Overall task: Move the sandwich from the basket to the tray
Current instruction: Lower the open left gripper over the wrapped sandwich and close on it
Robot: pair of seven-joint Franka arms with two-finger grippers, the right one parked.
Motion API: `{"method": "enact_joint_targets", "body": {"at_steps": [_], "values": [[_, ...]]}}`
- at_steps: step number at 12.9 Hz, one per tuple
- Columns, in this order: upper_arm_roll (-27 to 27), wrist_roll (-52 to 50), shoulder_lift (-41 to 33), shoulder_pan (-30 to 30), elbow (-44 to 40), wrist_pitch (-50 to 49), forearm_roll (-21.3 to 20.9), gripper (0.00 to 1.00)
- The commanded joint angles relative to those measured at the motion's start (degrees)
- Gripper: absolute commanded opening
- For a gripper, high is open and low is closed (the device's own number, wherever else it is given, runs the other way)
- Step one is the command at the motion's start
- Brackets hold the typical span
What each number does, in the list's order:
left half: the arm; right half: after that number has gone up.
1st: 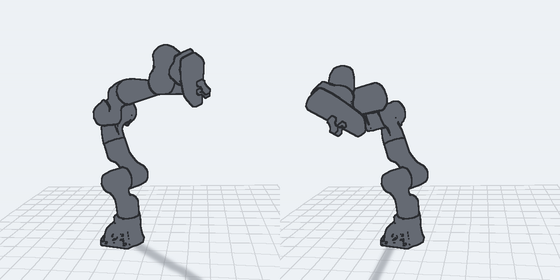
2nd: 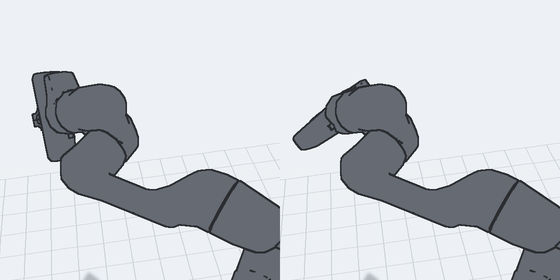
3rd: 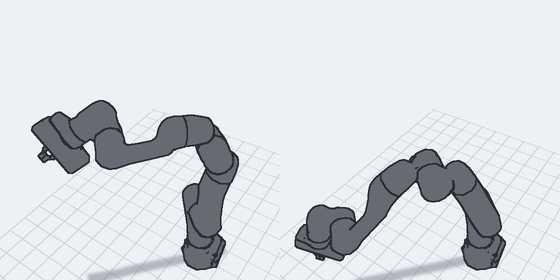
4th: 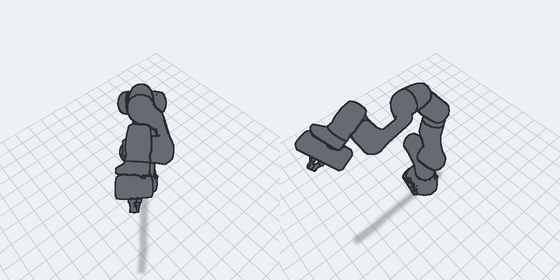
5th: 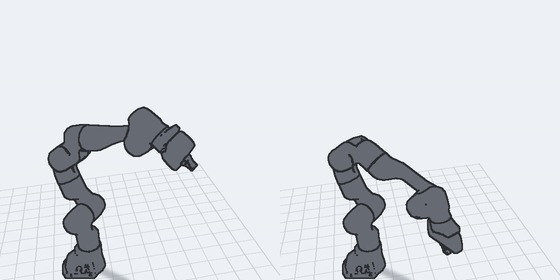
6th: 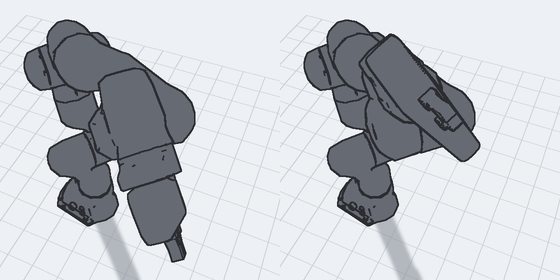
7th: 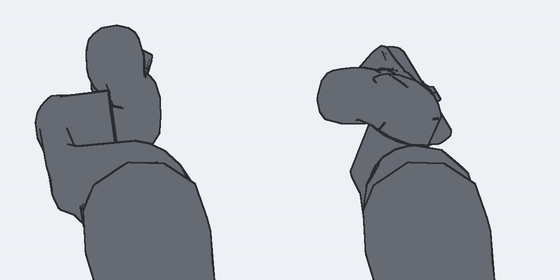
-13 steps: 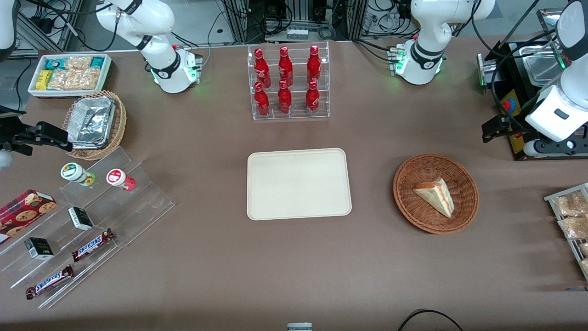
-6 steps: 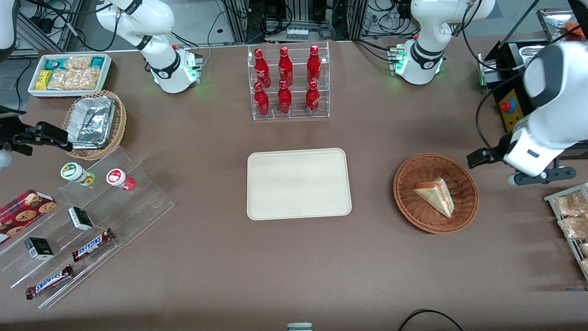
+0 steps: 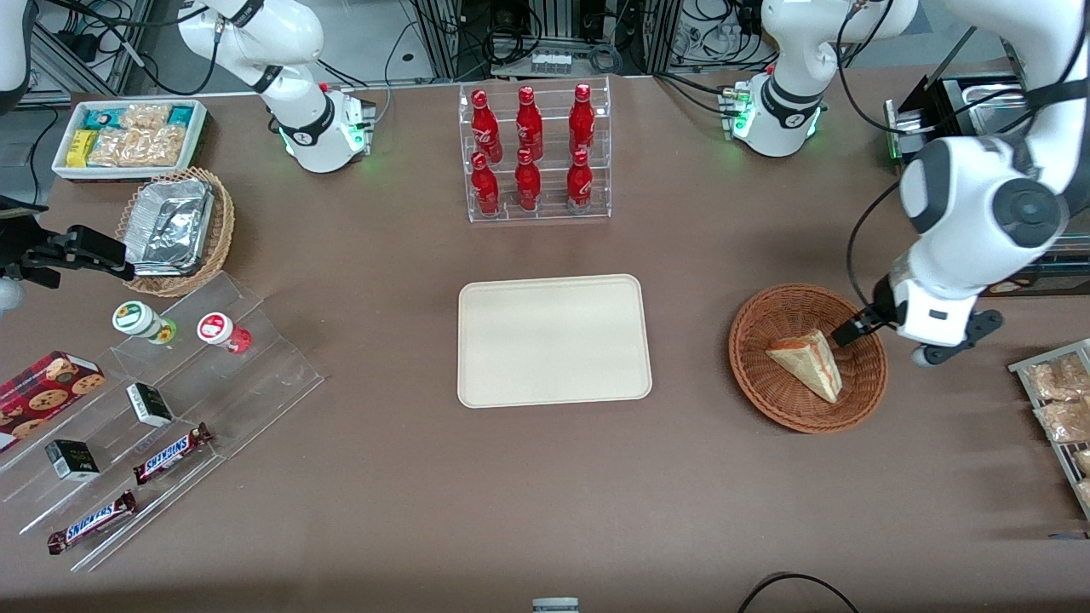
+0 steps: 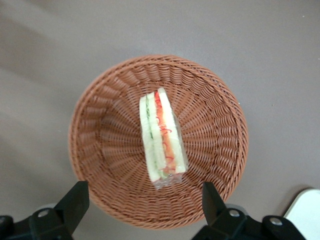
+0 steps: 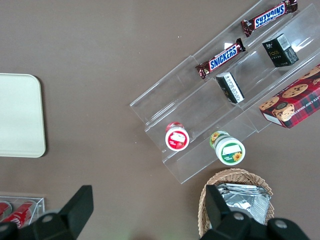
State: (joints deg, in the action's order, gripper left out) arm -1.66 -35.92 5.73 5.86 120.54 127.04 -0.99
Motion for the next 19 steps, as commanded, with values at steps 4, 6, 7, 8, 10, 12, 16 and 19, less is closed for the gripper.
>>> {"method": "enact_joint_targets", "body": {"at_steps": [4, 6, 7, 8, 10, 12, 16, 19], "values": [[-0.09, -6.45, 5.42, 1.26, 1.28, 6.37, -0.33, 1.0], [-0.09, -6.53, 6.91, 1.26, 1.45, 8.21, -0.33, 1.0], [-0.09, -6.62, 7.71, 1.26, 1.46, 9.0, -0.33, 1.0], [-0.09, -6.62, 8.06, 1.26, 1.63, 9.36, -0.33, 1.0], [-0.09, -6.62, 8.5, 1.26, 3.56, 11.46, -0.33, 1.0], [-0.09, -6.71, 8.94, 1.26, 5.23, 13.66, -0.33, 1.0], [-0.09, -8.37, 9.91, 2.48, 5.32, 14.37, -0.33, 0.81], [-0.09, -9.43, 10.0, 2.84, 4.8, 14.2, -0.33, 0.0]]}}
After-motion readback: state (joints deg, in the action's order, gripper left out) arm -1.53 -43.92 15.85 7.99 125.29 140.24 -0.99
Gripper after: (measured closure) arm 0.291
